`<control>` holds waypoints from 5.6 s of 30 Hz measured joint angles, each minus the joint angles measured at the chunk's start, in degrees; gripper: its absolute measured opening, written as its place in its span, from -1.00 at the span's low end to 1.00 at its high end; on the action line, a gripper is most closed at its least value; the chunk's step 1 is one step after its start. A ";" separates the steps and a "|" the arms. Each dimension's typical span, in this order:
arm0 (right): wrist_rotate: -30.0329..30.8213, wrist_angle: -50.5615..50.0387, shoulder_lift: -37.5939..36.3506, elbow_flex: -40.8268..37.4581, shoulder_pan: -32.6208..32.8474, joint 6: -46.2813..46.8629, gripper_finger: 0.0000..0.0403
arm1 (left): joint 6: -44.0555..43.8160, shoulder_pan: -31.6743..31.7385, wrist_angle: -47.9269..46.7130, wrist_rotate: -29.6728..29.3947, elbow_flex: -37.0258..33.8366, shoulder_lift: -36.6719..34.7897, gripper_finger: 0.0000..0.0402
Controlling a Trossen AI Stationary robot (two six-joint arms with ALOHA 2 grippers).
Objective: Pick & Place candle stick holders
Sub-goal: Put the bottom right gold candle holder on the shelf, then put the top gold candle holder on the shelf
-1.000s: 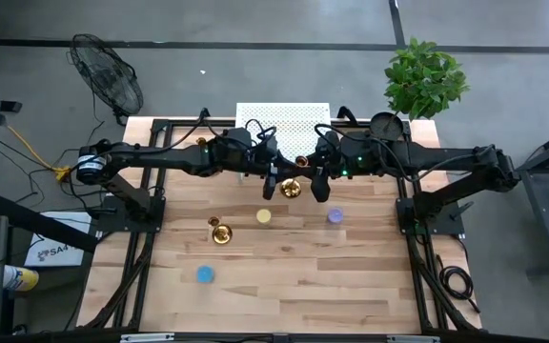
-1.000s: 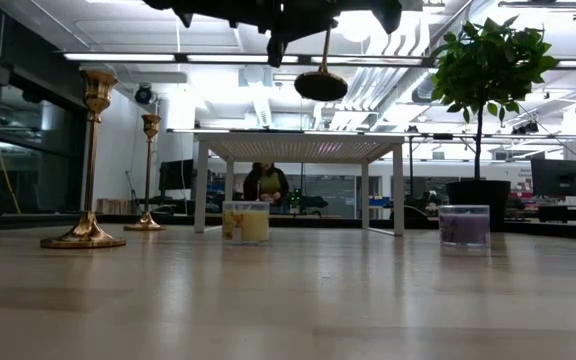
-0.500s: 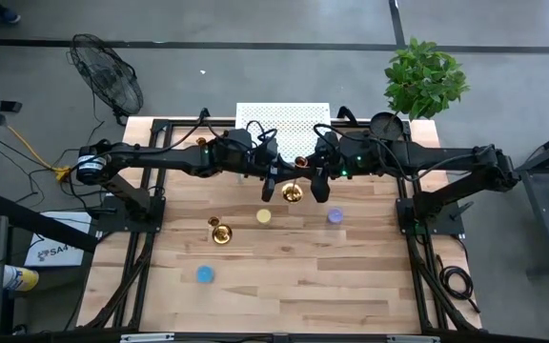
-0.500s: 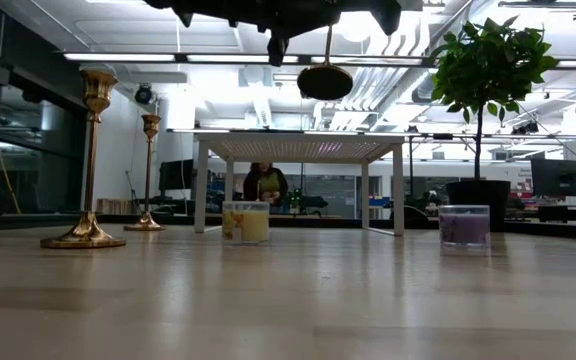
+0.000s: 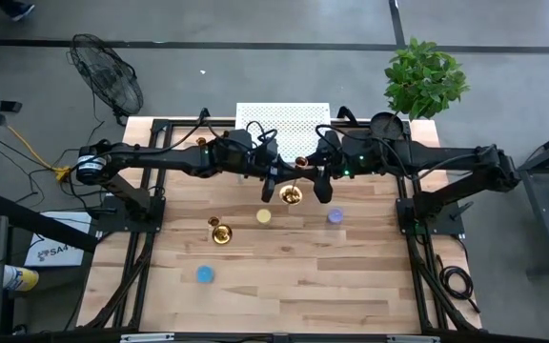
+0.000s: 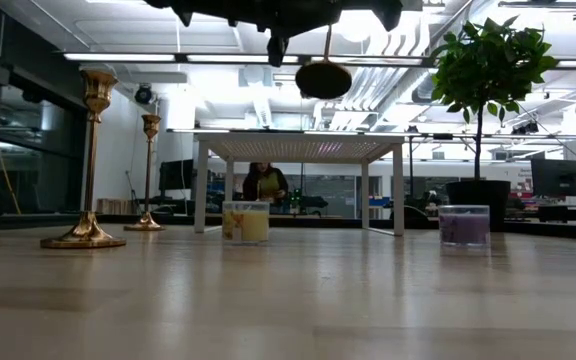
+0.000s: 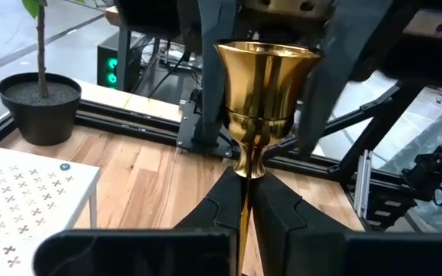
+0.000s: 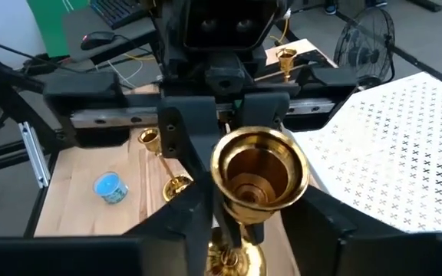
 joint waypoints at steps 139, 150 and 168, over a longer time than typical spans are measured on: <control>7.98 -19.83 -9.23 -0.02 0.96 3.01 0.10 | 9.85 23.79 10.75 -20.48 -3.32 4.52 -0.58; 7.96 -20.24 -9.24 -0.02 0.95 3.21 0.10 | 9.93 23.79 9.71 -20.51 -3.32 2.17 0.00; 7.26 -21.25 -9.24 -0.02 0.95 4.49 0.10 | 13.66 23.77 -29.81 -14.44 -3.30 -19.40 0.04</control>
